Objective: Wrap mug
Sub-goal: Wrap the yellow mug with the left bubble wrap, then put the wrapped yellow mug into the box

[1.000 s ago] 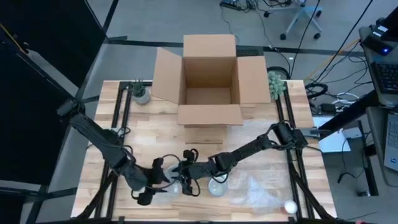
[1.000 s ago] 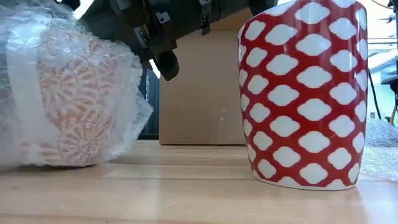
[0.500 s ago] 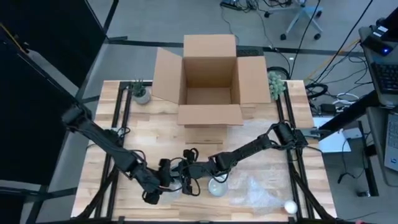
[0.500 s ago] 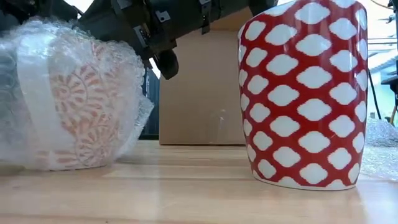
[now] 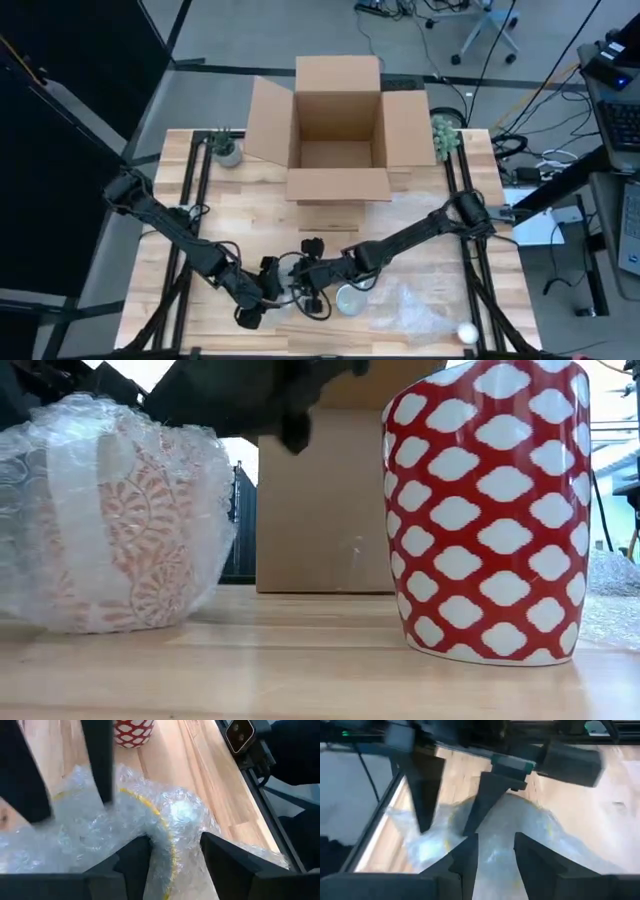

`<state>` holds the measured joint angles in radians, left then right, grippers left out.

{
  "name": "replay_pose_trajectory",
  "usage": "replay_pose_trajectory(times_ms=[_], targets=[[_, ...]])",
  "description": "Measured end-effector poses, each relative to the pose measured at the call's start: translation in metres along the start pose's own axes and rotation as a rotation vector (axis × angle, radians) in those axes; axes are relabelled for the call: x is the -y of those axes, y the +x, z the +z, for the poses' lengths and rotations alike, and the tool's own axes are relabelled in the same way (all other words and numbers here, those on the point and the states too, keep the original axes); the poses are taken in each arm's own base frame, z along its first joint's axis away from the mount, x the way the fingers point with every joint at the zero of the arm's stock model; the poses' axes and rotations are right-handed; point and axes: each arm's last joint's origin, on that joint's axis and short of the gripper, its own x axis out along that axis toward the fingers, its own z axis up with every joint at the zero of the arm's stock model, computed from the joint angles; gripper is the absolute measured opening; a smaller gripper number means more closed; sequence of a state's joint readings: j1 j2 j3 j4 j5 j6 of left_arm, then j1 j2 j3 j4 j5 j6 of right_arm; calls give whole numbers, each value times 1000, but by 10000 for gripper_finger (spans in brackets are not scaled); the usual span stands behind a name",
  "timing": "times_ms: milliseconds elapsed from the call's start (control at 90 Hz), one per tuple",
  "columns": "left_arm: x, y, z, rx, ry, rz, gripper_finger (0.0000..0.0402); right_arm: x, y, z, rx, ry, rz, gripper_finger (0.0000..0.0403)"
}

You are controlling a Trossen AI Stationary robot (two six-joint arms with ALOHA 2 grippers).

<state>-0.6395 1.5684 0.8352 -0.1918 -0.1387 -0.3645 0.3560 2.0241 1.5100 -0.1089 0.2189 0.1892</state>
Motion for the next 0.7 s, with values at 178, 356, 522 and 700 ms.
replay_pose_trajectory(times_ms=[178,356,522,700], targets=[[0,0,0,1,1,-1,171,2,-20,9,-37,-24,41,133],[0,0,0,9,3,-4,171,-11,-16,8,8,-125,93,175],[0,0,0,10,3,-3,171,-18,-7,20,23,-187,95,212],[1,0,0,11,4,-1,171,-19,12,35,-197,-253,57,223]])
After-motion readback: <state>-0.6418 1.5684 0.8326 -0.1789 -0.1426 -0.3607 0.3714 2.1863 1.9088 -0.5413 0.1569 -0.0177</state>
